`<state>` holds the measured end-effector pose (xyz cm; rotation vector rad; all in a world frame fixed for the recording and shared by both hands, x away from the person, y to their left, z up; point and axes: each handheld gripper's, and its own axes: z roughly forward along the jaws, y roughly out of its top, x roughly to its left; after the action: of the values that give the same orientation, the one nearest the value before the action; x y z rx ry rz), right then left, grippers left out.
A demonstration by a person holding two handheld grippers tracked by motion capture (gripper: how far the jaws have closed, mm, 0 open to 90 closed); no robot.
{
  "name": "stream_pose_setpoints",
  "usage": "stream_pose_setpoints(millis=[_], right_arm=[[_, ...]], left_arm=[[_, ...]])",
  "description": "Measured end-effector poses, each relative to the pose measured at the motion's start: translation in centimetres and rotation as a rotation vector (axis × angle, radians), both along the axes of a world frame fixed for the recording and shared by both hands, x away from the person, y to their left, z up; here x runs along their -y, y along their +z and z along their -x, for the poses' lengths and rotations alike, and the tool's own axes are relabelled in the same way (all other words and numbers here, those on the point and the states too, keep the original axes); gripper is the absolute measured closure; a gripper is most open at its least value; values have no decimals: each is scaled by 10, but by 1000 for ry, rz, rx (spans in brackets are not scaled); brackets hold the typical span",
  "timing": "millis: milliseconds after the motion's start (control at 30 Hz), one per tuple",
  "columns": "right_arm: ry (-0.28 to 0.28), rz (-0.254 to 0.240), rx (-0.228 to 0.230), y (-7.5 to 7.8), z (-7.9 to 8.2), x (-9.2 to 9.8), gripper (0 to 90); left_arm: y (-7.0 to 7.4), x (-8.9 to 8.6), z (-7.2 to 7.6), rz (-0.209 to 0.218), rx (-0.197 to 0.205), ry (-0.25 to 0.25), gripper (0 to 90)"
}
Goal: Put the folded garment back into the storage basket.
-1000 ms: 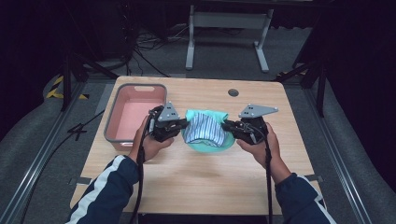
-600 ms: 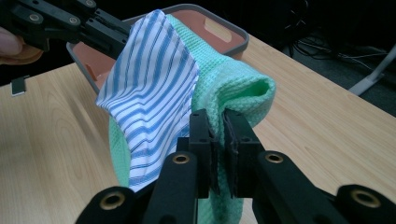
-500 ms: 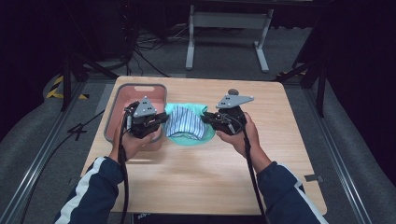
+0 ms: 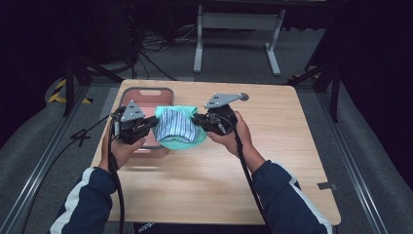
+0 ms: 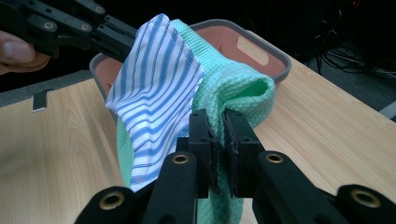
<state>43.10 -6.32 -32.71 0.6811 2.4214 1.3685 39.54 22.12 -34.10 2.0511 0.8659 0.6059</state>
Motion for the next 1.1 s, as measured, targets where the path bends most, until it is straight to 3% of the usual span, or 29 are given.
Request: stream_pose_setpoints(millis=[533,767,967,1100], right_arm=[[70,-13,5,2,-10,-52,825],[76,-16,6,2,-17,-68,825],[70,-19,-8,1,-27,-84,825],[65,-1,-7,-1,-33,-93,825]], left_arm=[[4,-43,2,-7,-3,100,854],[6,-58,-4,19,5,139,854],[6,-66,-12,-6,5,163,854],[4,-73,-14,5,-5,185,854]])
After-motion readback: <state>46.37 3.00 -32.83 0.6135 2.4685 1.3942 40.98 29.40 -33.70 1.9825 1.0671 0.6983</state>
